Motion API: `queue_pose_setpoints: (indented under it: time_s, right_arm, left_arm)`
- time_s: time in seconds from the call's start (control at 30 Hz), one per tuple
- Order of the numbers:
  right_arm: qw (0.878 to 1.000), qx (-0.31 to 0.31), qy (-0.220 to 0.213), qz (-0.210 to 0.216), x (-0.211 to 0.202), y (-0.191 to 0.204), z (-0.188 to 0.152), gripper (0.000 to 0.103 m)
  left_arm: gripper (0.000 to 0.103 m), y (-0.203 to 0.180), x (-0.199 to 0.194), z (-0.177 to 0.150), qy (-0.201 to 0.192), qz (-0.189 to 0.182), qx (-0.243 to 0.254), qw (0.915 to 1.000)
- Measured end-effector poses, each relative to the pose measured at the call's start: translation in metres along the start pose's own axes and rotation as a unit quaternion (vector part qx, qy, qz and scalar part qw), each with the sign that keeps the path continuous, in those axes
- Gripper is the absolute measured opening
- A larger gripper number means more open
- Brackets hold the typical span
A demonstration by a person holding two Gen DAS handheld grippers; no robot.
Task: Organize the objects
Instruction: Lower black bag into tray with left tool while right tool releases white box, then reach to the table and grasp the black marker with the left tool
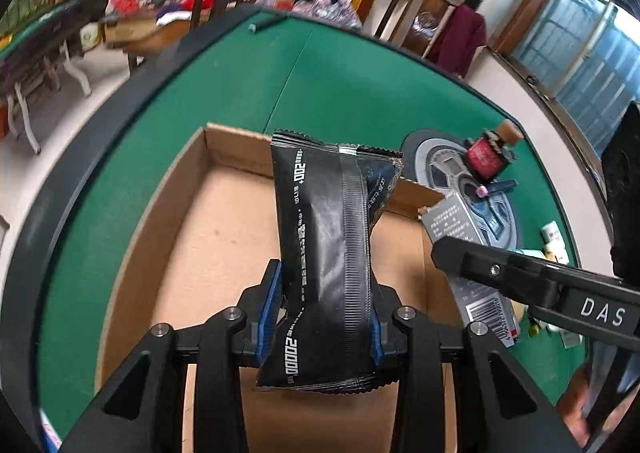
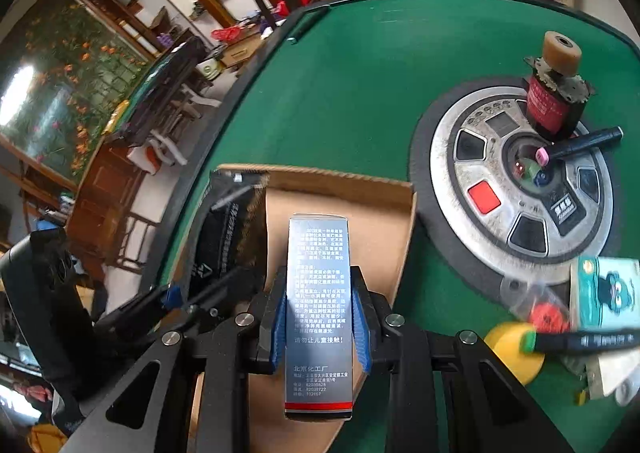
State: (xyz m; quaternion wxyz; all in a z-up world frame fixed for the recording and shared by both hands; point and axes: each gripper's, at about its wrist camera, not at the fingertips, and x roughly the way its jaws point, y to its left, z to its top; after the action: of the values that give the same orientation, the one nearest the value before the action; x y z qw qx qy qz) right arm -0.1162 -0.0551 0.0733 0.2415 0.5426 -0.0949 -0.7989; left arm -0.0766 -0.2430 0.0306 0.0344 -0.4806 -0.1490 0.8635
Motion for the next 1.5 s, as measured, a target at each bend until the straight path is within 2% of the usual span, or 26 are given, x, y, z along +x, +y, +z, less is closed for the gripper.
queue_pose_setpoints:
  time_s: [0.17,0.37,0.5,0.57,0.7,0.8,0.87,0.93,1.0,1.03,1.1,1.13,1.17,1.2,1.27,1.3,1.33,1.37,1.4,1.43,1.47,1.5]
  right_arm:
    - [1.000,0.014,-0.007,-0.022,0.010,-0.011,0.008,0.030]
    - [0.999,0.028,-0.006,-0.031,0.015,-0.024,0.009,0.030]
    - [0.999,0.023,-0.013,-0.042,0.012,-0.022,0.006,0.031]
    - [0.999,0.024,-0.015,-0.042,0.015,-0.024,0.009,0.032]
    - [0.999,0.033,-0.018,-0.025,0.012,-0.029,0.007,0.044]
    - [0.998,0.044,-0.030,-0.015,-0.002,-0.033,0.004,0.044]
    - [0.998,0.036,-0.044,-0.027,-0.020,-0.030,0.004,0.047]
    - [0.997,0.018,-0.070,-0.038,-0.049,-0.030,-0.001,0.057]
    - [0.993,0.003,-0.099,-0.060,-0.080,-0.032,-0.007,0.075]
    - [0.991,-0.003,-0.114,-0.073,-0.095,-0.032,-0.010,0.079]
    - [0.982,-0.022,-0.155,-0.102,-0.132,-0.033,-0.018,0.086]
    - [0.974,-0.038,-0.186,-0.121,-0.156,-0.034,-0.024,0.088]
    - [0.967,-0.050,-0.210,-0.132,-0.170,-0.029,-0.026,0.095]
    - [0.954,-0.070,-0.253,-0.144,-0.191,-0.026,-0.032,0.103]
    - [0.918,-0.100,-0.349,-0.161,-0.224,-0.026,-0.057,0.103]
    - [0.902,-0.110,-0.388,-0.155,-0.234,-0.033,-0.074,0.103]
    - [0.898,-0.105,-0.403,-0.145,-0.236,-0.045,-0.087,0.103]
    - [0.907,-0.085,-0.384,-0.150,-0.229,-0.059,-0.091,0.103]
    - [0.934,-0.049,-0.313,-0.165,-0.212,-0.082,-0.087,0.103]
    - [0.948,-0.023,-0.269,-0.167,-0.200,-0.099,-0.085,0.103]
    - [0.957,0.004,-0.243,-0.156,-0.191,-0.119,-0.085,0.102]
    - [0.959,0.030,-0.241,-0.147,-0.186,-0.141,-0.088,0.102]
  left_arm:
    - [0.035,-0.010,0.020,0.000,0.017,0.002,-0.008,0.9998]
    - [0.038,-0.010,0.022,0.002,0.014,0.008,-0.009,0.9998]
    - [0.064,-0.002,0.022,0.001,0.002,0.007,-0.017,0.9998]
    - [0.066,-0.001,0.020,-0.001,-0.002,0.004,-0.028,0.9996]
    - [0.068,0.003,0.012,-0.003,-0.008,-0.008,-0.046,0.9989]
    - [0.070,0.001,-0.003,-0.006,-0.022,-0.002,-0.040,0.9989]
    - [0.073,-0.002,-0.018,-0.009,-0.029,0.000,-0.038,0.9988]
    - [0.078,-0.005,-0.030,-0.012,-0.033,-0.005,-0.041,0.9986]
    - [0.081,-0.010,-0.046,-0.017,-0.037,-0.010,-0.044,0.9983]
    - [0.081,-0.013,-0.055,-0.020,-0.041,-0.012,-0.043,0.9982]
    - [0.082,-0.024,-0.073,-0.027,-0.058,-0.022,-0.035,0.9975]
    - [0.084,-0.030,-0.082,-0.030,-0.068,-0.028,-0.029,0.9969]
    - [0.085,-0.039,-0.090,-0.034,-0.080,-0.035,-0.022,0.9959]
    - [0.088,-0.046,-0.096,-0.037,-0.089,-0.042,-0.017,0.9950]
    - [0.091,-0.065,-0.102,-0.045,-0.098,-0.062,0.000,0.9932]
    - [0.091,-0.076,-0.099,-0.049,-0.096,-0.072,0.011,0.9928]
    - [0.091,-0.088,-0.094,-0.052,-0.089,-0.078,0.022,0.9928]
    - [0.091,-0.096,-0.089,-0.054,-0.082,-0.079,0.029,0.9930]
    - [0.091,-0.108,-0.082,-0.057,-0.070,-0.080,0.041,0.9935]
    - [0.091,-0.122,-0.073,-0.061,-0.059,-0.078,0.059,0.9934]
    - [0.091,-0.133,-0.067,-0.064,-0.053,-0.074,0.077,0.9929]
    - [0.091,-0.138,-0.064,-0.069,-0.051,-0.068,0.090,0.9923]
